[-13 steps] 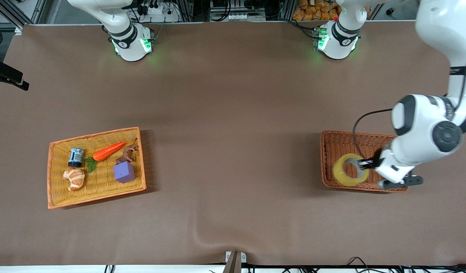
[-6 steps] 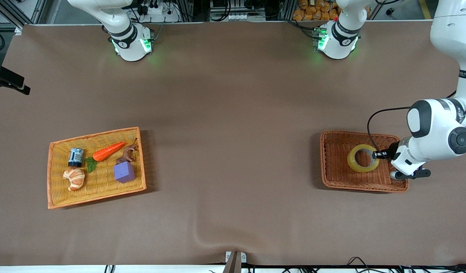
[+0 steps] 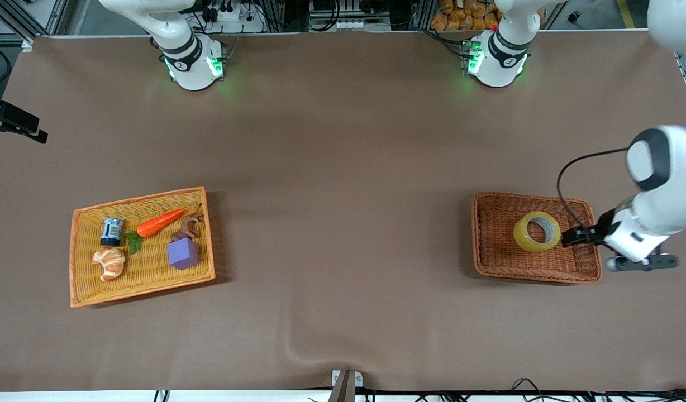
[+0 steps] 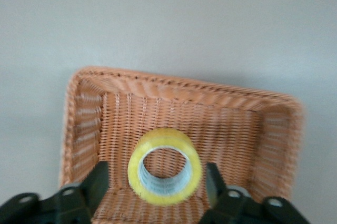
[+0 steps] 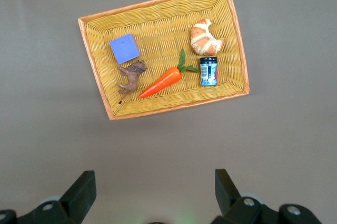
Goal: Transfer tape with both arms
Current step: 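Release the tape in the basket and raise the left gripper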
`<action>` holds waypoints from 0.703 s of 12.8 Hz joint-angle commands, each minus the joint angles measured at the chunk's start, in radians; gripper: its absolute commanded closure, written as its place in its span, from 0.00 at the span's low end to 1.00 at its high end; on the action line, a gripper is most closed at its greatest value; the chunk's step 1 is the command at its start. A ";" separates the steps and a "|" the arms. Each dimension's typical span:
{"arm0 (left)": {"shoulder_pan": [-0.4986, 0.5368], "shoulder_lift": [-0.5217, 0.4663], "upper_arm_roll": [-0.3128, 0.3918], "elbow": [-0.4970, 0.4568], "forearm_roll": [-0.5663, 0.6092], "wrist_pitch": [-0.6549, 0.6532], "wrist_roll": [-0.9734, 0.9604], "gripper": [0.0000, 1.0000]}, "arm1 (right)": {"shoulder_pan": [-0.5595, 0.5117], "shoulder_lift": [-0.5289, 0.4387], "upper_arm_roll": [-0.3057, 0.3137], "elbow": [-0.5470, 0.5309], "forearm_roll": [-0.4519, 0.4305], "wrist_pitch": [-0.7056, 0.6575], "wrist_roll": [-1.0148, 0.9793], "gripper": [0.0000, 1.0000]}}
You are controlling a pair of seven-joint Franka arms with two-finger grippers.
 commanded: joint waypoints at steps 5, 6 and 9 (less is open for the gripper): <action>0.011 -0.283 -0.067 0.054 0.022 -0.332 0.002 0.00 | 0.010 -0.004 -0.003 -0.004 0.000 -0.004 0.014 0.00; 0.016 -0.299 -0.066 0.055 0.015 -0.360 0.007 0.00 | 0.008 -0.004 -0.001 -0.004 -0.001 -0.006 0.014 0.00; -0.091 -0.340 0.029 0.059 0.015 -0.415 0.007 0.00 | 0.005 -0.004 -0.001 -0.005 0.000 -0.003 0.014 0.00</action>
